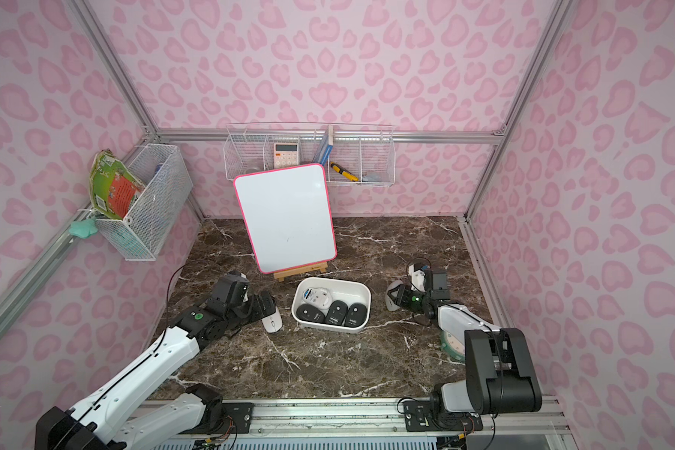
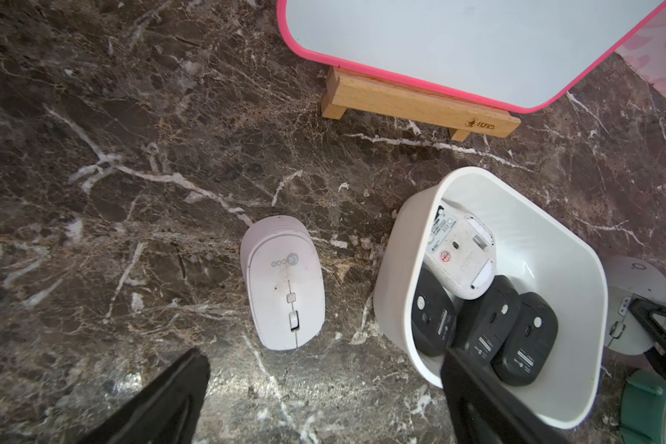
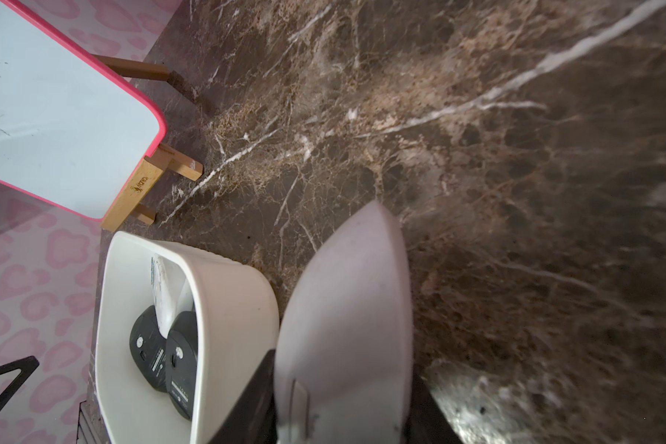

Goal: Take out the mouse from the storage box
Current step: Place the mouse at the center of the board.

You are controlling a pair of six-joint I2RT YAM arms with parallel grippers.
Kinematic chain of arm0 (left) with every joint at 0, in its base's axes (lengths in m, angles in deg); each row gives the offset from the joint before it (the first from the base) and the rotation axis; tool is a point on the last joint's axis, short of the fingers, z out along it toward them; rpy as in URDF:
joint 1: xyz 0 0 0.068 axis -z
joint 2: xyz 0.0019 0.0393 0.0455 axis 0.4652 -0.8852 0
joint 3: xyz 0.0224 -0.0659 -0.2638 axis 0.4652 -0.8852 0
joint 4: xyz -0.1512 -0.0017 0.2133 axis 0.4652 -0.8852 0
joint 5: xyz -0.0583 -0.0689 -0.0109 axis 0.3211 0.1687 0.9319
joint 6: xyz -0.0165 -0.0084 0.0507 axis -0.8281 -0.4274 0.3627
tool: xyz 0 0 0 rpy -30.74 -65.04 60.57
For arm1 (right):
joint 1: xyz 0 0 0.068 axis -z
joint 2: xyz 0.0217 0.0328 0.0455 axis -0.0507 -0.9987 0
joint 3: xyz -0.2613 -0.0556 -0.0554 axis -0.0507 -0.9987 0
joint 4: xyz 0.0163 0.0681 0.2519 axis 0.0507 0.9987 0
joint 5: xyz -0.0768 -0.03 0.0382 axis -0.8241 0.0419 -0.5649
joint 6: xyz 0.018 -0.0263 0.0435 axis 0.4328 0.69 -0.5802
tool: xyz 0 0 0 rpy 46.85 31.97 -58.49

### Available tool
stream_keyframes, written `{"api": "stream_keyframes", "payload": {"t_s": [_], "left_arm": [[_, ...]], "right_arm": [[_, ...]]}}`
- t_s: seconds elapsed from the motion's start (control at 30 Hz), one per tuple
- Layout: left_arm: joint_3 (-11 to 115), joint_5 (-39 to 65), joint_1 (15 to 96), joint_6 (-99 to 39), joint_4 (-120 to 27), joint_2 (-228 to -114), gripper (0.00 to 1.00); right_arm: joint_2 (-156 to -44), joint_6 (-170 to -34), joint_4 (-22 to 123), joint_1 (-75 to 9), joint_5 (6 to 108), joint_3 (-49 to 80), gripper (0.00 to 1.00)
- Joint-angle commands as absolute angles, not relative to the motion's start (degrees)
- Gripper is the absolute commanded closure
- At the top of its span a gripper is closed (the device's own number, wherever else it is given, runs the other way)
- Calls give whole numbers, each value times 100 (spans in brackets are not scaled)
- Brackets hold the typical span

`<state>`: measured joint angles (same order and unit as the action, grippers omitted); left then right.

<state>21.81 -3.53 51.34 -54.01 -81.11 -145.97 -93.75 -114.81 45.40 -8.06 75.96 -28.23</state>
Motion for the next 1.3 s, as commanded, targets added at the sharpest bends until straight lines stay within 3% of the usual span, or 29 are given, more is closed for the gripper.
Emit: {"api": "stream_keyframes", "payload": {"t_s": [0.0, 0.4, 0.53, 0.67, 0.93, 1.27], "left_arm": [[2249, -411, 5175, -5436, -8205, -14641, 1], [2450, -530, 5381, -5482, -8314, -14865, 1], [2659, -677, 5466, -5565, -8545, -14985, 1], [2978, -803, 5676, -5637, -8808, -15204, 1], [3838, -1367, 6585, -5772, -9282, -16007, 4], [3689, -1529, 6613, -5829, -9090, -15881, 3]], "right_arm": [[-9450, -11592, 4111, -805, 7753, -2848, 71], [-9580, -11619, 4279, -798, 7304, -2887, 48], [-9470, -11544, 4528, -792, 6948, -2837, 31], [-9233, -11441, 4799, -796, 6487, -2804, 21], [-8441, -11069, 5328, -1139, 5826, -2708, 18], [-8084, -10764, 5550, -2897, 5214, -2187, 17]]}}
